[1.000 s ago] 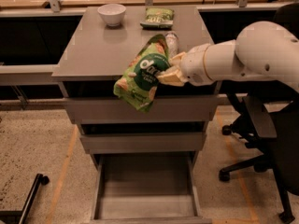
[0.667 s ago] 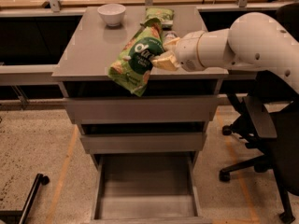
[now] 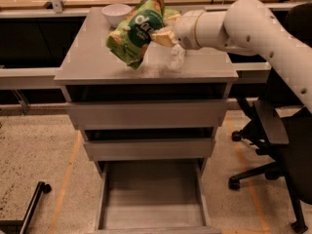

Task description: Pick green rice chip bag from bottom drawer and place on counter

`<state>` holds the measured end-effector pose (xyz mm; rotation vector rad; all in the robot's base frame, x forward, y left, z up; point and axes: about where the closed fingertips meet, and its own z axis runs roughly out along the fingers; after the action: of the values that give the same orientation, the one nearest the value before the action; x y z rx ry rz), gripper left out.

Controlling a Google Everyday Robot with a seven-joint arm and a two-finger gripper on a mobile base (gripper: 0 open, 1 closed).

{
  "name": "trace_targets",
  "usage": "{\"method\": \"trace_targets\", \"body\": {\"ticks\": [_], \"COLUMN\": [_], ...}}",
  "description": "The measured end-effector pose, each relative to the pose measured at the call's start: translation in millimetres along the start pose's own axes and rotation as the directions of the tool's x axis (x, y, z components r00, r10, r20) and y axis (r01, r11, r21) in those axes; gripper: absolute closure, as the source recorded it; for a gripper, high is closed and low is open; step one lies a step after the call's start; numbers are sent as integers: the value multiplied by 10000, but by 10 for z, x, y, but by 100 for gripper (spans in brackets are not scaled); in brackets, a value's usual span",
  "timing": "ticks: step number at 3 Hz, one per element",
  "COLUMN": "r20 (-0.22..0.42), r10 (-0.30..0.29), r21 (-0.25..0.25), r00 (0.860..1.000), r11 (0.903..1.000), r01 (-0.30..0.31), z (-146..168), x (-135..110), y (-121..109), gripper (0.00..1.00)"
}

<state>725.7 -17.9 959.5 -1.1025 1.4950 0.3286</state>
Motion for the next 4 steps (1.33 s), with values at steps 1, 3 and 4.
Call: {"method": "trace_targets", "body": {"ticks": [1,3,4], "r20": [390,302,406], "r10": [137,171,106], "r21": [-7,-1031,-1008], "r00": [9991,9994,9991], "r11": [9999,9946,9949], "r01": [-137,-139,-64], "z": [325,1126,1135], "x": [-109,-205,-280], "y": [-281,-410,-434], "gripper": [83,36,13]}}
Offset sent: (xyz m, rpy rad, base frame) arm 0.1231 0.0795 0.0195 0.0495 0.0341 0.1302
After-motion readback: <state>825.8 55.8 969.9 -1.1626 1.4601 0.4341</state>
